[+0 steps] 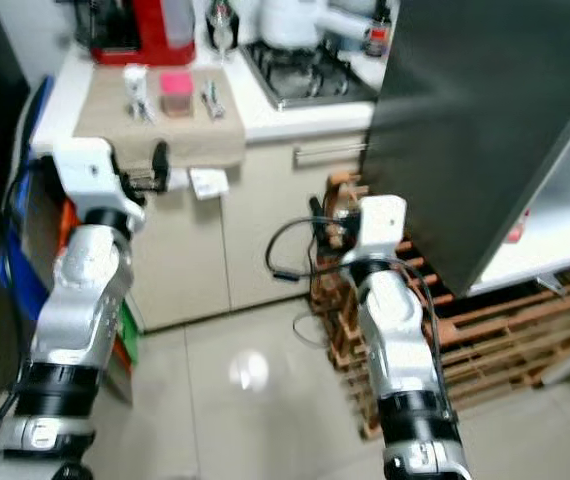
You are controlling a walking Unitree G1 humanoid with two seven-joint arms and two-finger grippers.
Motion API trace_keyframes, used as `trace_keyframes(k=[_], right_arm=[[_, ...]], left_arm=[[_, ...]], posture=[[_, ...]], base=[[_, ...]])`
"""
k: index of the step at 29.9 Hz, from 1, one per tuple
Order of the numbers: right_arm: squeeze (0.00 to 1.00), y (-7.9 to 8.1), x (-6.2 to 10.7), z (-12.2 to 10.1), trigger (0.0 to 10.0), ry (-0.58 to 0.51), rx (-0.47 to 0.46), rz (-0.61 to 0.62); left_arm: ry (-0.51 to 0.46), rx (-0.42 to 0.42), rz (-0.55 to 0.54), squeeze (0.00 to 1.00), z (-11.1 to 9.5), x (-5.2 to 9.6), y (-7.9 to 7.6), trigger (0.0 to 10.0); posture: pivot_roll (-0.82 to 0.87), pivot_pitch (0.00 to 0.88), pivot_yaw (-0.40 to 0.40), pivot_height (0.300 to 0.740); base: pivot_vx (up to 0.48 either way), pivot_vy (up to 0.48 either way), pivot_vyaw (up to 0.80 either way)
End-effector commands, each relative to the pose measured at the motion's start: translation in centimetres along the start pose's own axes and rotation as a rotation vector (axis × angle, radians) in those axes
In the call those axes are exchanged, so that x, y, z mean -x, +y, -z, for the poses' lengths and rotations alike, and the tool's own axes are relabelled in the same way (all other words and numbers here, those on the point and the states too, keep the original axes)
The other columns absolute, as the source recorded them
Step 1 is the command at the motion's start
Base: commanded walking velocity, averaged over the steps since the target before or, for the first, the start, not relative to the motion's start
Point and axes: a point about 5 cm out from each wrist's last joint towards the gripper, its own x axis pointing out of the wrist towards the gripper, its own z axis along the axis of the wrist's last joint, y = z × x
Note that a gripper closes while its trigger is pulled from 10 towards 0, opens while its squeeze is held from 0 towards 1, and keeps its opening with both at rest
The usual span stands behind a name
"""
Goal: Restocking fridge
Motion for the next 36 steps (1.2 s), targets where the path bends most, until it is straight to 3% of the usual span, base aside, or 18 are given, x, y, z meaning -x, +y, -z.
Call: trace_keyframes(k=[1, 9, 24, 36], right_arm=[[0.0, 0.9, -0.4, -0.3, 10.0, -0.017, -0.008, -0.025], [0.0, 1.4, -0.5, -0.1, 10.0, -0.011, -0.002, -0.049], [0.0, 0.6, -0.6, -0.2, 10.0, -0.008, 0.019, -0.01], [0.0, 1.5, -3.5, -6.6, 10.0, -0.13, 0.025, -0.086]], left_arm=[[0.025, -0.009, -0.03, 0.0, 0.6, 0.2, 0.9, 10.0], [0.036, -0.005, -0.056, 0.0, 0.7, 0.5, 1.4, 10.0], [0.033, -0.016, -0.006, 0.0, 0.6, 0.3, 0.3, 10.0], [0.005, -0.009, -0.019, 0.0, 0.0, 0.4, 0.4, 10.0]], posture=[[-0.05, 0.0, -0.016, 0.74], [-0.01, 0.0, -0.023, 0.74], [-0.03, 0.0, -0.012, 0.74], [-0.02, 0.0, -0.022, 0.74]], base=[[0.465, 0.0, 0.0], [0.476, 0.0, 0.0], [0.463, 0.0, 0.5], [0.431, 0.0, 0.0]])
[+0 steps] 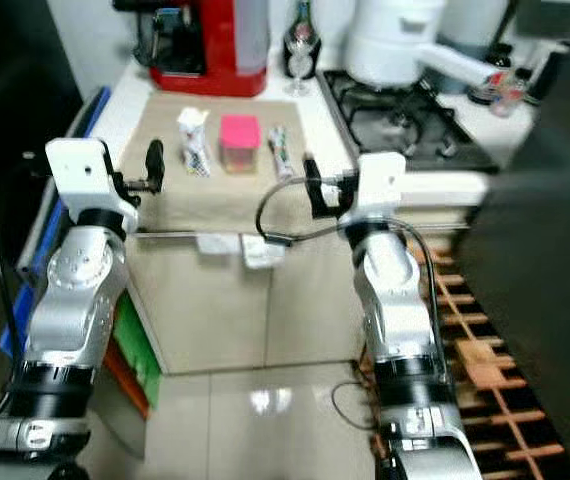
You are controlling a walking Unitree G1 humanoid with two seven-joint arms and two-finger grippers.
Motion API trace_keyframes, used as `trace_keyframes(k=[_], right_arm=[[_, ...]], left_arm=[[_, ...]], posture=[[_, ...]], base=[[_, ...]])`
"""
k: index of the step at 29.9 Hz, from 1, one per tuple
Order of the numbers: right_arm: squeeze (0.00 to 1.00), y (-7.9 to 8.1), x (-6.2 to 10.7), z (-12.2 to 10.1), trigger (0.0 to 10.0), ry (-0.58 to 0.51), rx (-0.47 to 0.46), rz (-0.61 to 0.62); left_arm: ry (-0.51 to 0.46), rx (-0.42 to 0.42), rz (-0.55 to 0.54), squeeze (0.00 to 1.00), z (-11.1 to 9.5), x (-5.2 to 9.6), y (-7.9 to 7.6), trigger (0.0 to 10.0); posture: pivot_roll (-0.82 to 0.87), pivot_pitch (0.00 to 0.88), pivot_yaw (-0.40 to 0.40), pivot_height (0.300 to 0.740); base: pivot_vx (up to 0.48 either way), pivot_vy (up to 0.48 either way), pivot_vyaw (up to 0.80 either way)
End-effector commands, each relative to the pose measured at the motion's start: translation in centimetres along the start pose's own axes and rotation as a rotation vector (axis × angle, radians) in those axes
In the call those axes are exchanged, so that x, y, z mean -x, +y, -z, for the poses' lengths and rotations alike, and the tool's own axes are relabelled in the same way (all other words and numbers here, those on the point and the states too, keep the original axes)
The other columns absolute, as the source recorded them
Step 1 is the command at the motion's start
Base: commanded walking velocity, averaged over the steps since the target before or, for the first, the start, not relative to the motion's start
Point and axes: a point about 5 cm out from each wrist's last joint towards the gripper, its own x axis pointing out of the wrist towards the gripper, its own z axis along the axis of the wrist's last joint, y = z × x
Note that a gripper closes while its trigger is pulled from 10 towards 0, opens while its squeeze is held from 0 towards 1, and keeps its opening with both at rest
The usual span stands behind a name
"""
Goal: Restocking fridge
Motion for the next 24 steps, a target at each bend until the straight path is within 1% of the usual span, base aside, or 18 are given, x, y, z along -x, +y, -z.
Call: trace_keyframes(k=[1, 2, 5, 9, 11, 12, 13, 15, 17, 19, 20, 21, 22, 23, 24], right_arm=[[0.0, -0.4, -0.7, -1.0, 10.0, 0.005, -0.024, 0.0], [0.0, -0.6, -1.2, -1.6, 10.0, 0.0, -0.035, 0.007], [0.0, -1.0, -2.0, -2.3, 10.0, -0.002, -0.046, 0.028], [0.0, -1.8, -3.0, -3.2, 10.0, -0.002, -0.03, 0.076], [0.0, -2.5, -3.6, -3.8, 10.0, 0.005, 0.003, 0.124], [0.0, -2.7, -3.8, -3.9, 10.0, 0.009, 0.009, 0.139], [0.0, -2.9, -4.0, -4.0, 10.0, 0.015, 0.009, 0.151], [0.0, -3.6, -4.4, -3.9, 10.0, 0.053, -0.004, 0.19], [0.0, -3.9, -4.8, -3.6, 10.0, 0.096, -0.041, 0.208], [0.0, -3.9, -5.0, -3.0, 10.0, 0.157, -0.077, 0.203], [0.0, -4.1, -5.1, -2.7, 10.0, 0.174, -0.103, 0.212], [0.0, -4.5, -5.0, -2.0, 10.0, 0.211, -0.134, 0.235], [0.0, -4.5, -5.0, -2.0, 10.0, 0.211, -0.134, 0.235], [0.0, -4.6, -5.0, -1.8, 10.0, 0.222, -0.142, 0.242], [0.0, -4.6, -5.0, -1.6, 10.0, 0.229, -0.155, 0.234]], left_arm=[[-0.038, 0.001, -0.002, 0.0, -0.9, -0.2, -0.1, 10.0], [-0.044, 0.002, 0.004, 0.0, -1.1, -0.2, -0.2, 10.0], [-0.046, -0.003, 0.01, 0.0, -1.1, -0.2, -0.3, 10.0], [-0.046, -0.005, 0.021, 0.0, -1.2, -0.2, -0.4, 10.0], [-0.068, 0.007, 0.069, 0.0, -1.6, -0.3, -0.7, 10.0], [-0.073, 0.019, 0.087, 0.0, -1.8, -0.3, -0.8, 10.0], [-0.07, 0.011, 0.117, 0.0, -1.9, -0.3, -1.0, 10.0], [-0.074, 0.006, 0.172, 0.0, -2.4, -0.2, -1.2, 10.0], [-0.082, 0.005, 0.225, 0.0, -2.9, -0.1, -1.3, 10.0], [-0.102, 0.038, 0.347, 0.0, -3.5, 0.5, -2.2, 10.0], [-0.1, 0.04, 0.442, 0.0, -3.8, 1.0, -3.0, 10.0], [-0.096, 0.038, 0.573, 0.0, -4.3, 1.8, -4.2, 10.0], [-0.096, 0.038, 0.573, 0.0, -4.3, 1.8, -4.2, 10.0], [-0.095, 0.037, 0.602, 0.0, -4.3, 1.9, -4.4, 10.0], [-0.099, 0.039, 0.656, 0.0, -4.6, 2.3, -4.8, 10.0]], posture=[[-0.02, 0.0, -0.024, 0.74], [-0.02, 0.0, -0.024, 0.74], [-0.02, 0.0, -0.024, 0.74], [-0.02, 0.0, -0.025, 0.74], [-0.01, 0.0, -0.029, 0.74], [-0.01, 0.0, -0.029, 0.74], [-0.01, 0.0, -0.029, 0.74], [0.0, 0.0, -0.032, 0.74], [0.01, 0.0, -0.033, 0.74], [0.01, 0.0, -0.035, 0.74], [0.02, 0.0, -0.037, 0.74], [0.02, 0.0, -0.037, 0.74], [0.02, 0.0, -0.037, 0.74], [0.02, 0.0, -0.037, 0.74], [0.02, 0.0, -0.04, 0.74]], base=[[0.428, 0.0, 0.0], [0.431, 0.0, 0.0], [0.431, 0.0, 0.0], [0.431, 0.0, 0.0], [0.42, 0.0, 0.0], [0.0, 0.0, 0.0], [0.0, 0.0, 0.0], [0.0, 0.0, 0.0], [0.0, 0.0, 0.0], [0.0, 0.0, 0.0], [0.0, 0.0, 0.0], [0.0, 0.0, 0.0], [0.0, 0.0, 0.0], [0.0, 0.0, 0.0], [0.0, 0.0, 0.0]])
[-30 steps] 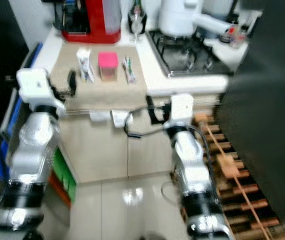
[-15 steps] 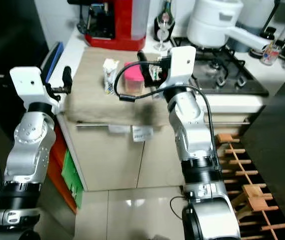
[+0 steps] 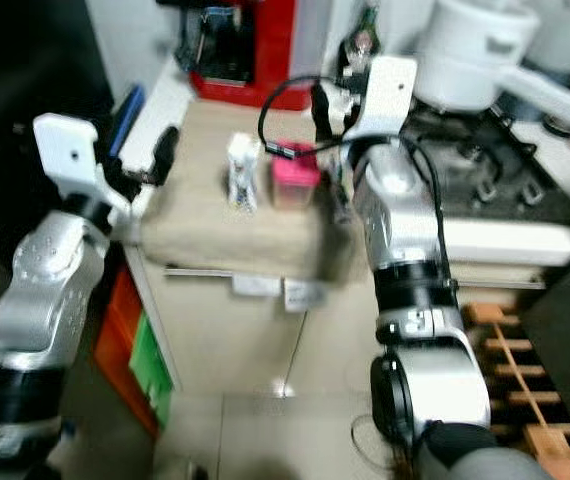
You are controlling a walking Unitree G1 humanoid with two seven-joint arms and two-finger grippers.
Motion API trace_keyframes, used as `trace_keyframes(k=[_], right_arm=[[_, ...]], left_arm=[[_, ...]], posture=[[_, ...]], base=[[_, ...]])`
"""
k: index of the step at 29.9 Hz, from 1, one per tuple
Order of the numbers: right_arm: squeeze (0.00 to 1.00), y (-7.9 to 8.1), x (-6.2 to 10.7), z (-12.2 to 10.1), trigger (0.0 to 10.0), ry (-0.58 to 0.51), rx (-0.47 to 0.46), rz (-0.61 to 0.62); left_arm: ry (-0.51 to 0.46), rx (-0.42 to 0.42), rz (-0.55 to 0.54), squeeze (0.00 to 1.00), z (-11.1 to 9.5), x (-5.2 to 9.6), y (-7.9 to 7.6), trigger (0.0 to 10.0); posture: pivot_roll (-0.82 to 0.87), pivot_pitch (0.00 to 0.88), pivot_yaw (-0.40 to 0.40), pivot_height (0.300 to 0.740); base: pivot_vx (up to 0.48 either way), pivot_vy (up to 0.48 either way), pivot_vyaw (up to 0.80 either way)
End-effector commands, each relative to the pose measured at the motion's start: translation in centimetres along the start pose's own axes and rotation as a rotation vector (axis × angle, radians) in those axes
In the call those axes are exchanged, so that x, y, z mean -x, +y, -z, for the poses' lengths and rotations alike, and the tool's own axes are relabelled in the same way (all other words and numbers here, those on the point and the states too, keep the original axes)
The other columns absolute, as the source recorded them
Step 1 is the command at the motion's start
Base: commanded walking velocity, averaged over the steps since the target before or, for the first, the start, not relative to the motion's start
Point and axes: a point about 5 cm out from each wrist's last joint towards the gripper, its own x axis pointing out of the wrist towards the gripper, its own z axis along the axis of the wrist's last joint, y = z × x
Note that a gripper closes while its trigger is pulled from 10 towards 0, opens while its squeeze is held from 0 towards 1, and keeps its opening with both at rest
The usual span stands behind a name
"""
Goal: Restocking fridge
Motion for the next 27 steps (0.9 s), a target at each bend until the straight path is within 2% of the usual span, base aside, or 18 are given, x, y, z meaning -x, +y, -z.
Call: trace_keyframes(k=[1, 6, 10, 13, 15, 19, 27], right_arm=[[0.0, -0.3, -0.2, -0.6, 10.0, -0.008, -0.031, -0.001], [0.0, -1.0, -0.4, 0.7, 10.0, 0.08, 0.023, 0.054], [0.0, -1.5, -0.4, 0.9, 10.0, 0.122, 0.021, 0.082], [0.0, -1.8, -0.3, 1.2, 10.0, 0.148, 0.02, 0.099], [0.0, -2.4, -0.1, 1.7, 10.0, 0.181, 0.01, 0.117], [0.0, -3.1, 0.1, 2.4, 10.0, 0.213, 0.015, 0.123], [0.0, -2.5, -0.4, 1.9, 10.0, 0.226, 0.062, 0.057]], left_arm=[[0.002, 0.013, 0.111, 0.0, -0.4, 0.0, -1.2, 10.0], [-0.003, 0.095, 0.267, 0.0, -1.3, 0.2, -2.6, 10.0], [-0.012, 0.157, 0.313, 0.0, -1.8, 0.4, -3.1, 10.0], [-0.018, 0.176, 0.335, 0.0, -2.0, 0.5, -3.4, 10.0], [-0.003, 0.159, 0.369, 0.0, -2.0, 0.7, -3.7, 10.0], [0.009, 0.177, 0.37, 0.0, -1.9, 0.8, -3.8, 10.0], [0.021, 0.184, 0.368, 0.0, -1.6, 1.1, -4.5, 10.0]], posture=[[0.02, 0.0, -0.04, 0.74], [0.02, 0.0, -0.047, 0.74], [0.02, 0.0, -0.05, 0.74], [0.01, 0.0, -0.053, 0.74], [0.01, 0.0, -0.057, 0.74], [0.01, 0.0, -0.059, 0.74], [0.01, 0.0, -0.073, 0.74]], base=[[0.0, 0.0, 0.0], [0.0, 0.0, 0.0], [0.0, 0.0, 0.0], [0.0, 0.0, 0.0], [0.0, 0.0, 0.0], [0.0, 0.0, 0.0], [0.0, 0.0, 0.0]])
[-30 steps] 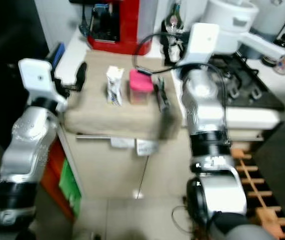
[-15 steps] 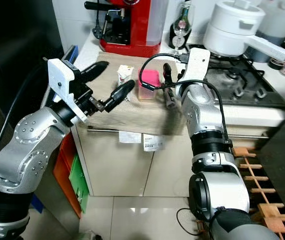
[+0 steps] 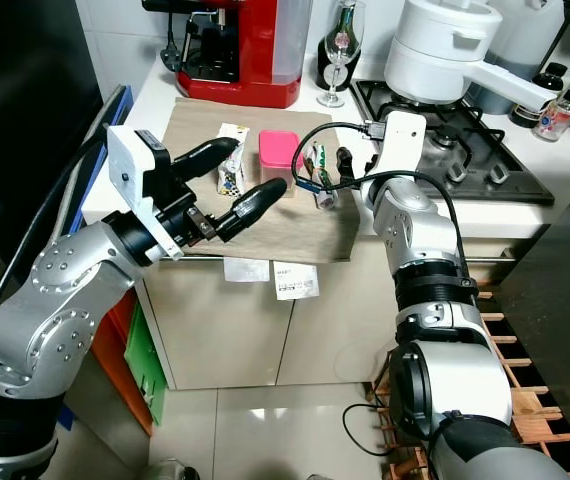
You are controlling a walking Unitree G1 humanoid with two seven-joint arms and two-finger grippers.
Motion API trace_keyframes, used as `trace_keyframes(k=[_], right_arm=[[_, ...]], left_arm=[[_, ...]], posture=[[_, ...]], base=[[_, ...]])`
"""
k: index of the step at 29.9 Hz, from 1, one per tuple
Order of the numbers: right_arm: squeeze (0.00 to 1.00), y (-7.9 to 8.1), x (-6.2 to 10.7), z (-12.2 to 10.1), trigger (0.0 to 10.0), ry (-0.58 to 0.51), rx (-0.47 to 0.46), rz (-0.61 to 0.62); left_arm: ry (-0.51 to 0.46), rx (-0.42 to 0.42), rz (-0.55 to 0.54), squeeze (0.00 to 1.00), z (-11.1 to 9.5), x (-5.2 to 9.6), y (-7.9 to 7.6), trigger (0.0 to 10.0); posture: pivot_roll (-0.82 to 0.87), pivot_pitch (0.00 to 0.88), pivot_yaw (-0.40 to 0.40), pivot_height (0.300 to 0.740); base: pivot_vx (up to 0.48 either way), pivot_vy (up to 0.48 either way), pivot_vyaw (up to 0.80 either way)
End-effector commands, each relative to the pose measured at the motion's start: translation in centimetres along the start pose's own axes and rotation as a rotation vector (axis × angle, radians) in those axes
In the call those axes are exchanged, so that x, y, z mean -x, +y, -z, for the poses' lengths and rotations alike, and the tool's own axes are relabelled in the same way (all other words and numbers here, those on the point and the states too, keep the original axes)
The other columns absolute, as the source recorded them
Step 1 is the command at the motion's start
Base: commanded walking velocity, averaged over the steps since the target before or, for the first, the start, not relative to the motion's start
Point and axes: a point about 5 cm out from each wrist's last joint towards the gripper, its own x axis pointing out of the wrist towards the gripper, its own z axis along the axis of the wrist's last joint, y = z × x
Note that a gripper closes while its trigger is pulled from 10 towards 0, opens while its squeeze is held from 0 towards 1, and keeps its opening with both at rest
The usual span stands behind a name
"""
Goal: Restocking fridge
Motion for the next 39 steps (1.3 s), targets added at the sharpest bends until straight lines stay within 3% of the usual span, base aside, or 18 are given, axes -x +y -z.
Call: trace_keyframes(k=[1, 12, 24, 34, 36, 39], right_arm=[[0.0, 0.4, -0.1, -1.0, 10.0, -0.009, 0.04, -0.027], [0.0, 1.4, -0.3, -1.1, 10.0, 0.021, 0.103, -0.089], [0.0, 1.4, -0.6, 1.0, 10.0, 0.127, 0.053, -0.115], [0.0, 2.8, -1.0, 2.0, 10.0, 0.171, 0.047, -0.184], [0.0, 2.6, -1.0, 2.5, 10.0, 0.188, 0.038, -0.178], [0.0, 1.7, -0.9, 4.3, 10.0, 0.267, -0.079, -0.124]], left_arm=[[0.007, -0.018, 0.02, 0.0, 0.0, 0.0, -0.6, 10.0], [0.031, -0.024, -0.001, 0.0, 0.7, 0.5, -1.2, 10.0], [0.034, -0.059, -0.046, 0.0, 0.5, 0.9, -0.8, 10.0], [0.03, -0.071, -0.07, 0.0, 0.3, 1.2, -0.9, 10.0], [0.03, -0.07, -0.072, 0.0, 0.3, 1.2, -0.9, 10.0], [0.03, -0.071, -0.074, 0.0, 0.3, 1.2, -0.8, 10.0]], posture=[[0.01, 0.0, -0.081, 0.74], [0.01, 0.0, -0.126, 0.74], [0.05, 0.0, -0.158, 0.74], [0.08, 0.0, -0.173, 0.74], [0.08, 0.0, -0.174, 0.74], [0.07, 0.0, -0.173, 0.74]], base=[[0.0, 0.0, 0.0], [0.0, 0.0, 0.0], [0.0, 0.0, 0.0], [0.0, 0.0, 0.0], [0.0, 0.0, 0.0], [0.0, 0.0, 0.0]])
